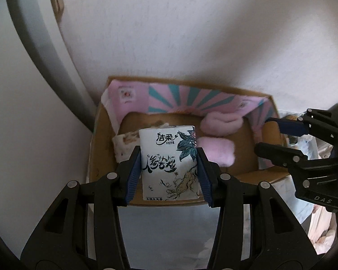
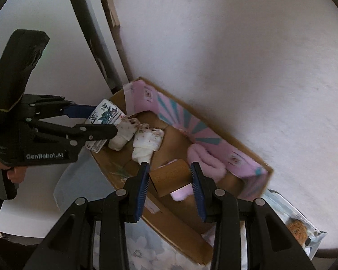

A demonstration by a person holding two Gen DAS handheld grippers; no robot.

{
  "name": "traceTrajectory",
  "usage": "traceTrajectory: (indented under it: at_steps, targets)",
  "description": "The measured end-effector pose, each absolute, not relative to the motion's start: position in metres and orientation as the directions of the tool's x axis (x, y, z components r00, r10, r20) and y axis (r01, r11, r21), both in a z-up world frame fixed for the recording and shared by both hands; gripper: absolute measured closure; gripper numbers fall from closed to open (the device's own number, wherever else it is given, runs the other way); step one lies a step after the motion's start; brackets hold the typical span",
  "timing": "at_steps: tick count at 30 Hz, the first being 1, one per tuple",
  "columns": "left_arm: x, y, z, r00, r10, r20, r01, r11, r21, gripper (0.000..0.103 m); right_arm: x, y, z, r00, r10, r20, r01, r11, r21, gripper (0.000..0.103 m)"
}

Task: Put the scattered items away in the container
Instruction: 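Place the tissue pack and cardboard tube into the box and open both tools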

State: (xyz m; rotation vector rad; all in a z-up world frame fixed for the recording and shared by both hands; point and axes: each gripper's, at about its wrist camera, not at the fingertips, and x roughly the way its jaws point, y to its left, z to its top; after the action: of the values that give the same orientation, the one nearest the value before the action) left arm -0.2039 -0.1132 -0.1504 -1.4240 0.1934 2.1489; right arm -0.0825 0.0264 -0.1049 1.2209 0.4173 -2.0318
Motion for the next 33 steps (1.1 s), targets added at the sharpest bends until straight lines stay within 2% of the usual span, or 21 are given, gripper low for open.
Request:
traceTrajectory:
  at_steps: [7, 15, 16, 18, 19, 20, 21, 23, 33]
  targets:
    - [-0.205, -0.116, -0.191, -0.245, 0.361, -0.900, -0.514, -0.835, -0.195, 0.060, -0.093, 0.012, -0.141, -0.264, -0.391, -0.882, 0.682, -0.723, 0.116, 0.069]
    - [-0.204, -0.114, -0.194, -0.246, 0.357, -0.901, -0.541, -0.822, -0.178, 0.060, -0.098, 0.005, -0.154, -0.255, -0.380, -0.889, 0.680, -0.724, 0.114, 0.069]
    - [-0.204, -0.115, -0.194, -0.244, 0.359, -0.901, -0.536, -0.824, -0.183, 0.057, -0.098, 0.005, -0.154, -0.253, -0.385, -0.887, 0.684, -0.720, 0.117, 0.069]
    - [-0.204, -0.114, -0.196, -0.237, 0.363, -0.901, -0.530, -0.825, -0.194, 0.038, -0.098, 0.002, -0.156, -0.241, -0.371, -0.897, 0.685, -0.720, 0.114, 0.064]
    - [-0.203, -0.114, -0.195, -0.247, 0.360, -0.900, -0.525, -0.830, -0.188, 0.019, -0.098, 0.001, -0.157, -0.240, -0.355, -0.903, 0.685, -0.722, 0.102, 0.054]
    - [-0.203, -0.115, -0.193, -0.266, 0.345, -0.900, -0.520, -0.837, -0.167, 0.011, -0.098, 0.001, -0.158, -0.245, -0.336, -0.909, 0.683, -0.725, 0.084, 0.049]
    - [-0.202, -0.115, -0.192, -0.277, 0.339, -0.899, -0.522, -0.838, -0.155, 0.008, -0.098, 0.001, -0.158, -0.246, -0.326, -0.913, 0.683, -0.726, 0.075, 0.048]
    - [-0.201, -0.117, -0.189, -0.281, 0.341, -0.897, -0.525, -0.837, -0.154, 0.005, -0.098, 0.004, -0.159, -0.243, -0.316, -0.917, 0.676, -0.733, 0.073, 0.046]
    - [-0.187, -0.114, -0.182, -0.300, 0.312, -0.901, -0.553, -0.827, -0.102, 0.005, -0.086, 0.026, -0.145, -0.263, -0.318, -0.911, 0.653, -0.754, 0.075, 0.046]
